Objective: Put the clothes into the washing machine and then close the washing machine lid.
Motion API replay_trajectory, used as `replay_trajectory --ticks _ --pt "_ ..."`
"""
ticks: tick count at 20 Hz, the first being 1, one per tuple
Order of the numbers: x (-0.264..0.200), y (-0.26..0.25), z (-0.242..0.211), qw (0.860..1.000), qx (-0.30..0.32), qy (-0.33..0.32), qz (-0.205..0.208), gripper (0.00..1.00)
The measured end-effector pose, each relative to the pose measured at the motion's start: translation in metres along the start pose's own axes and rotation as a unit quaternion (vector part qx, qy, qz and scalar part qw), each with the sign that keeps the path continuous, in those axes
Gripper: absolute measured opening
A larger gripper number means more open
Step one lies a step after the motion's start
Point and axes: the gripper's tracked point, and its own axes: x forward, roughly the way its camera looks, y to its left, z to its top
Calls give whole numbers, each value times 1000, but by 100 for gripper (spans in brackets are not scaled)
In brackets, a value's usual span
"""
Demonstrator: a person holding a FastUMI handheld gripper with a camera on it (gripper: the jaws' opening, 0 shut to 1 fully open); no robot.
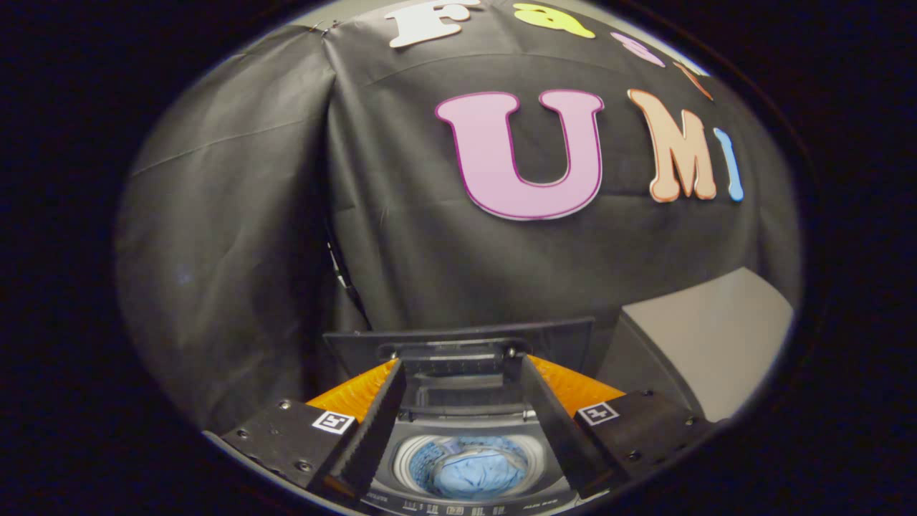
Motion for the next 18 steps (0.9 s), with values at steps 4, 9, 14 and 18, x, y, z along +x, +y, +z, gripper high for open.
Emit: replay_trajectory --ticks 4,9,14,18 --pt "37 6 23 999 -1 -42 -10 97" --pt "98 6 19 998 -4 -60 -36 97" --pt "132 10 18 996 1 -86 -34 97" --pt "146 11 -3 997 -22 -70 -40 97"
